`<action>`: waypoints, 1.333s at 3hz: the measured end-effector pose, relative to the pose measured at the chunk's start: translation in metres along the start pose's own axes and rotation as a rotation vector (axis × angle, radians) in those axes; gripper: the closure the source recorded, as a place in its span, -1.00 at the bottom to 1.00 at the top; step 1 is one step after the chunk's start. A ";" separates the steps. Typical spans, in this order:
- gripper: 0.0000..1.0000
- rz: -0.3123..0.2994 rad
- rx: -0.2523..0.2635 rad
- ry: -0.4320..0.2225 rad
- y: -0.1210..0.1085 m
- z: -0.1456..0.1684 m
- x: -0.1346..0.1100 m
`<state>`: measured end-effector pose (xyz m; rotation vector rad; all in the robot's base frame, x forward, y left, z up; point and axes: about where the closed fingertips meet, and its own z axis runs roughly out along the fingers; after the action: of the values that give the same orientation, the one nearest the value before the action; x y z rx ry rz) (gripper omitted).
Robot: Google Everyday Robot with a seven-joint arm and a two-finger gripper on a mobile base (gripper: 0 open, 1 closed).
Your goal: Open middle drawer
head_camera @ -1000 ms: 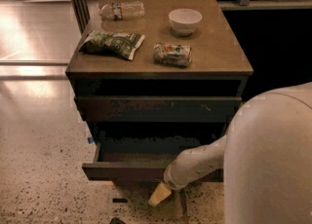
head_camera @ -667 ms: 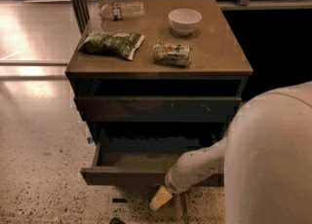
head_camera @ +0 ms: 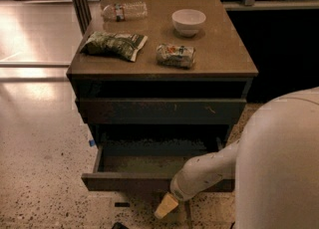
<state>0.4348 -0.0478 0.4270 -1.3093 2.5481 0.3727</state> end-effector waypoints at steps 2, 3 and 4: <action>-1.00 0.039 -0.021 0.020 0.014 -0.010 0.012; -1.00 0.041 -0.034 0.036 0.020 -0.009 0.020; -1.00 0.044 -0.056 0.058 0.030 -0.016 0.034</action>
Offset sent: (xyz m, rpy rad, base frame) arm -0.0189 -0.0046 0.0070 -0.0002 0.0404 -0.0270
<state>0.3890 -0.0621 0.4338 -1.3038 2.6357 0.4238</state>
